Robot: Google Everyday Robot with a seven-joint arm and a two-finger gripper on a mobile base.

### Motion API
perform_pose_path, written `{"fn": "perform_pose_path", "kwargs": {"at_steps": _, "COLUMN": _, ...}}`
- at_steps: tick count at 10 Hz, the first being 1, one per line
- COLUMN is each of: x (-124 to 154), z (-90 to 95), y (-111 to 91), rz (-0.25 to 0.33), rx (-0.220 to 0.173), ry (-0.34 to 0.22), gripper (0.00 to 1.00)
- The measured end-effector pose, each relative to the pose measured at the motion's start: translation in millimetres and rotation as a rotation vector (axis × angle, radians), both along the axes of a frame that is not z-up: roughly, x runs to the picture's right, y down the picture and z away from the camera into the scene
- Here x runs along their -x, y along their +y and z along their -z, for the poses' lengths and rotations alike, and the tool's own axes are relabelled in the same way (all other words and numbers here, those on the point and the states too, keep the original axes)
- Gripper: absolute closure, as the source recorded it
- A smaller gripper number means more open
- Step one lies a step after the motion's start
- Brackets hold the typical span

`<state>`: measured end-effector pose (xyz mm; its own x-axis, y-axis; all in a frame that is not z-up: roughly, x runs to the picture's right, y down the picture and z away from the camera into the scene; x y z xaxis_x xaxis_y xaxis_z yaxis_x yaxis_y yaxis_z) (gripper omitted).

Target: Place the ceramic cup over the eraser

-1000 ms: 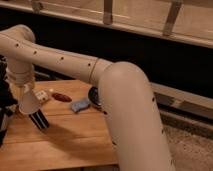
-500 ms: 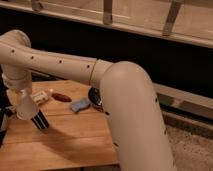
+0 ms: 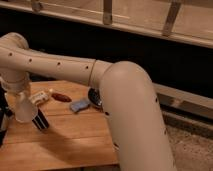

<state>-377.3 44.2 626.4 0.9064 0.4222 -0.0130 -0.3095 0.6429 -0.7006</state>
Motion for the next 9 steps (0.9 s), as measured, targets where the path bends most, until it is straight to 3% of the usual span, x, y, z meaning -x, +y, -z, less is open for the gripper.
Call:
{"fn": "perform_pose_path", "kwargs": {"at_steps": 5, "x": -29.5, "z": -14.1, "y": -36.8, "rz": -0.028, "rx": -0.032, "ry": 0.04, "gripper": 0.97}}
{"fn": "perform_pose_path", "kwargs": {"at_steps": 9, "x": -48.4, "z": -23.3, "y": -33.6, "rz": -0.065, "rx": 0.007, "ry": 0.063, "gripper": 0.97}}
